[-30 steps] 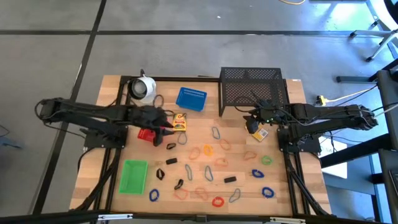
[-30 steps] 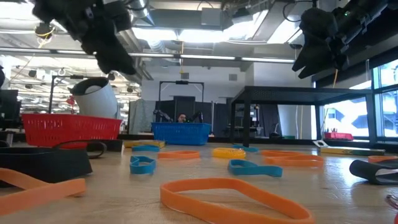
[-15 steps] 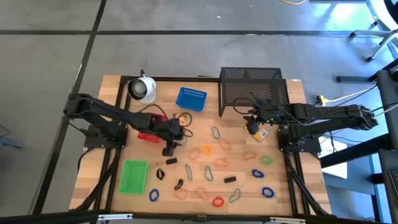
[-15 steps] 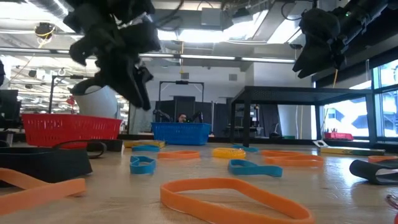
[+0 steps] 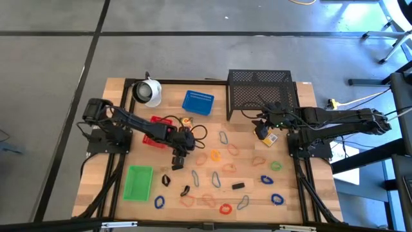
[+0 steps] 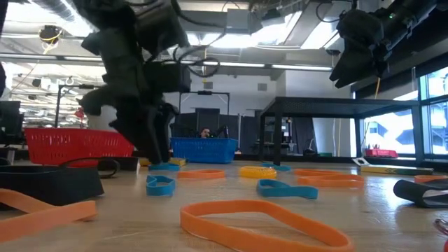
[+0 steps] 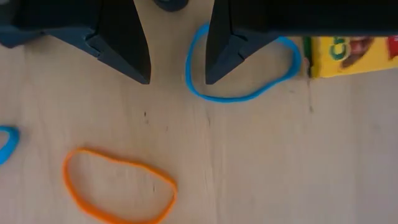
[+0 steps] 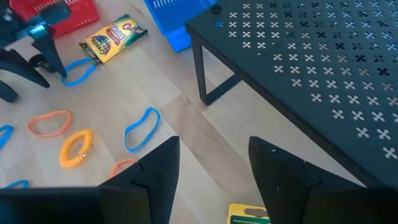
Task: Pick & Place Office Desk Supplies
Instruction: Put the blue rubber band into the blue bin
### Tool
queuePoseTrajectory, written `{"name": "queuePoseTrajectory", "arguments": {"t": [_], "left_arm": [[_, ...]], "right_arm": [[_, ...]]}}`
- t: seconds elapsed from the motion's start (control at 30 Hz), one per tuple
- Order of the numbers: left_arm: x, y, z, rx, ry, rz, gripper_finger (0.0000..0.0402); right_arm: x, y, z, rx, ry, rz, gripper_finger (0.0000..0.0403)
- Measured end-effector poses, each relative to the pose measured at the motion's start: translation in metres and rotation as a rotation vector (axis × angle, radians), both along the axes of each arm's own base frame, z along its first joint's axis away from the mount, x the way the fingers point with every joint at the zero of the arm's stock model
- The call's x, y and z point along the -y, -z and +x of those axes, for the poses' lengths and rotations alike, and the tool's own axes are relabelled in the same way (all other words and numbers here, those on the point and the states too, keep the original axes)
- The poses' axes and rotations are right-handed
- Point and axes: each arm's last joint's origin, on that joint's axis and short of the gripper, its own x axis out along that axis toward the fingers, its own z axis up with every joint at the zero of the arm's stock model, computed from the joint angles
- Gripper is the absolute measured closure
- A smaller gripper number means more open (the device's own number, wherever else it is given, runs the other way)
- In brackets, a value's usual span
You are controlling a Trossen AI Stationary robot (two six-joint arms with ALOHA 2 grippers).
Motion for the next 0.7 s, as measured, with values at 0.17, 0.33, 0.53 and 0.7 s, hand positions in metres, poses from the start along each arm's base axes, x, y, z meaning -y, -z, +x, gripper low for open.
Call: {"name": "queuePoseTrajectory", "arguments": {"t": [0.17, 0.33, 0.53, 0.7], "left_arm": [[-0.0001, 0.0098, 0.0022, -0.032, -0.006, 0.032, 0.0267], [-0.0016, 0.0124, 0.0021, -0.046, -0.035, 0.011, 0.0312], [-0.0024, 0.0133, 0.0019, -0.047, -0.065, 0.013, 0.0390], [-0.0026, 0.0066, 0.0024, -0.024, -0.088, 0.003, 0.0399]], "right_arm": [[0.0001, 0.0000, 0.0001, 0.000, 0.002, -0.005, 0.0209], [0.0001, 0.0000, 0.0000, -0.001, 0.003, -0.005, 0.0209], [0.0002, 0.0000, 0.0000, 0.001, 0.008, -0.004, 0.0209], [0.0002, -0.0001, 0.0000, 0.002, 0.008, -0.004, 0.0209]]}}
